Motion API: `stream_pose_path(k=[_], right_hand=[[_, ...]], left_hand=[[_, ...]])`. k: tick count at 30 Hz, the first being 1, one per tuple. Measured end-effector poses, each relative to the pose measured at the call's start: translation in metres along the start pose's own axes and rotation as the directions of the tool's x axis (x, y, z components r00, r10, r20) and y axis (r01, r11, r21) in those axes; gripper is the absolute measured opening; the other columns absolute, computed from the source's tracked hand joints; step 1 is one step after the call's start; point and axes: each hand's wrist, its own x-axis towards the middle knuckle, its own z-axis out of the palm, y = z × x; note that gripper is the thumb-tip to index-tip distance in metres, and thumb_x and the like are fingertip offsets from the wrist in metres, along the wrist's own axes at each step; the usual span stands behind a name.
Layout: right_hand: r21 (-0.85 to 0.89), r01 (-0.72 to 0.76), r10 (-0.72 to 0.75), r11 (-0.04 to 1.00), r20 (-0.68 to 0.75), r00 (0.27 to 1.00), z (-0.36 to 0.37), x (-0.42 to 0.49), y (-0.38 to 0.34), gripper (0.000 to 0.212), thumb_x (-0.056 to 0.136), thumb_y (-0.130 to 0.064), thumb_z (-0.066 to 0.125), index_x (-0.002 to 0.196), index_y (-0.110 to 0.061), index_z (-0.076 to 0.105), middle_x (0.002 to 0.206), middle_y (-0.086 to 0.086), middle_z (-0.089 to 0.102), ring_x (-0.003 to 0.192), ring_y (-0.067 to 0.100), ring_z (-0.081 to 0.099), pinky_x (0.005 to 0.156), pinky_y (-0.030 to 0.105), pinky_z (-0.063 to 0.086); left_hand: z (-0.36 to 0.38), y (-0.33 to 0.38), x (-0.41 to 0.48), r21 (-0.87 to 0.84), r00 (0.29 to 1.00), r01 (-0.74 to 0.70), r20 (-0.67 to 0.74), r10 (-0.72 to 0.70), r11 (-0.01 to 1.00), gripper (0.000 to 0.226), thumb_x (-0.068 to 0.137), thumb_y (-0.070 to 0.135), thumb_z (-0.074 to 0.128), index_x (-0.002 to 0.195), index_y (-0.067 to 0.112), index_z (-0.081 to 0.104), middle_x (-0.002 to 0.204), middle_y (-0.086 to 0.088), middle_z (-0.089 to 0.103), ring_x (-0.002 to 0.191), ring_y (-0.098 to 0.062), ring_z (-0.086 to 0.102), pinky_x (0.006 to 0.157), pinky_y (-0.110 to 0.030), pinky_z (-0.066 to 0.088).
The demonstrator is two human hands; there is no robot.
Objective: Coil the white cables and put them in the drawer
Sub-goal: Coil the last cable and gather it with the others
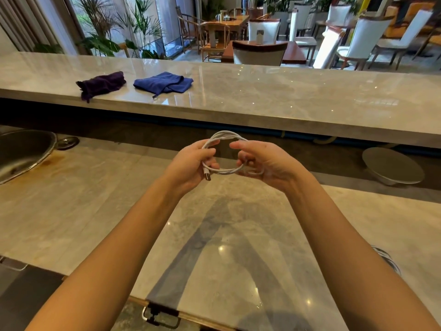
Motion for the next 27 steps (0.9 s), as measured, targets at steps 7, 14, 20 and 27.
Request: stream_pose_path(k=[7, 14, 20, 27], right_hand=[[-0.009, 0.154, -0.149, 0.988, -0.308, 0.939, -0.002, 0.009, 0.002, 0.017, 0.096, -0.014, 0.046, 0.092, -0.008, 0.062, 0.059, 0.0, 0.049, 0.053, 0.011, 0.055, 0.078, 0.038, 0.053], [0.051, 0.138, -0.126, 0.989, -0.192, 0.973, -0.003, 0.009, 0.02, 0.024, 0.1, -0.02, 0.039, 0.097, -0.007, 0.058, 0.054, -0.004, 0.04, 0.047, 0.008, 0.042, 0.059, 0.029, 0.052], [0.129, 0.21, -0.192, 0.969, -0.144, 0.971, 0.011, 0.012, 0.024, 0.027, 0.101, -0.02, 0.033, 0.09, -0.008, 0.054, 0.049, -0.008, 0.035, 0.042, 0.006, 0.03, 0.045, 0.021, 0.035], [-0.068, 0.223, -0.233, 0.972, -0.309, 0.922, 0.017, 0.013, 0.021, 0.025, 0.1, -0.02, 0.035, 0.089, -0.009, 0.054, 0.058, -0.001, 0.037, 0.045, 0.006, 0.034, 0.045, 0.021, 0.036]], left_hand=[[-0.003, -0.006, -0.006, 0.452, 0.926, -0.14, -0.255, 0.278, 0.881, 0.028, 0.102, 0.021, 0.031, 0.121, 0.016, 0.051, 0.094, -0.007, 0.066, 0.085, -0.018, 0.067, 0.077, -0.032, 0.056], [-0.042, 0.01, 0.005, -0.389, 0.884, -0.19, -0.467, -0.015, 0.901, 0.023, 0.101, 0.018, 0.034, 0.107, 0.005, 0.053, 0.067, -0.002, 0.052, 0.055, -0.01, 0.059, 0.062, -0.028, 0.056], [-0.042, 0.012, 0.016, -0.361, 0.903, 0.174, -0.312, -0.295, 0.916, 0.046, 0.099, 0.035, 0.039, 0.125, -0.003, 0.044, 0.085, -0.01, 0.055, 0.078, -0.017, 0.06, 0.05, -0.03, 0.058], [-0.032, 0.008, 0.014, -0.244, 0.871, 0.369, -0.245, -0.425, 0.897, 0.073, 0.095, 0.053, 0.037, 0.138, -0.007, 0.03, 0.11, -0.021, 0.063, 0.094, -0.032, 0.067, 0.073, -0.046, 0.058]])
